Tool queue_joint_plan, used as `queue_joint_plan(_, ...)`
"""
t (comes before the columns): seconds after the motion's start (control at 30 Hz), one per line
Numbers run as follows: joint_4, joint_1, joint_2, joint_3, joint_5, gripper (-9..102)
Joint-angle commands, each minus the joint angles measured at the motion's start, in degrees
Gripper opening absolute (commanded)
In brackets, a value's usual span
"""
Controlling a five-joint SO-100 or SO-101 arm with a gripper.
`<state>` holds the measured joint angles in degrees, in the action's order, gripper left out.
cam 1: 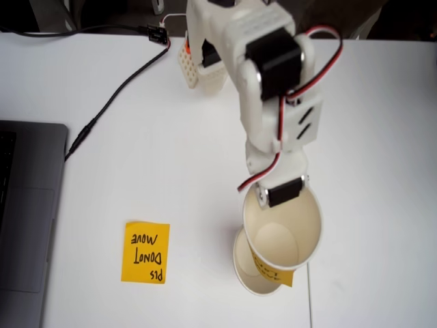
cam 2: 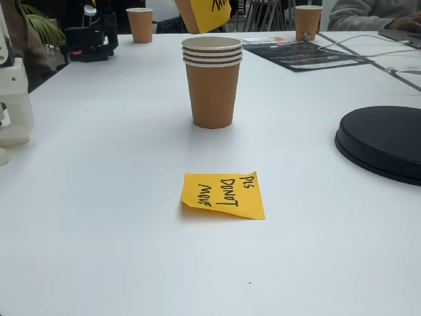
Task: Pickup cup and make a pile of cup.
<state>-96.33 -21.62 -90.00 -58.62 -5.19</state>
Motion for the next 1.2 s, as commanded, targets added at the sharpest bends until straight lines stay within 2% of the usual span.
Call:
queue_joint_plan(0.0,-0.3,0.6,-0.9,4.9,-0.5,-7)
queue_joint_plan(0.53,1.7,3.5,-0.8,4.4,-0.6,-7)
queue_joint_plan(1.17,2.0,2.7,0.5,3.8,-0.6,-7)
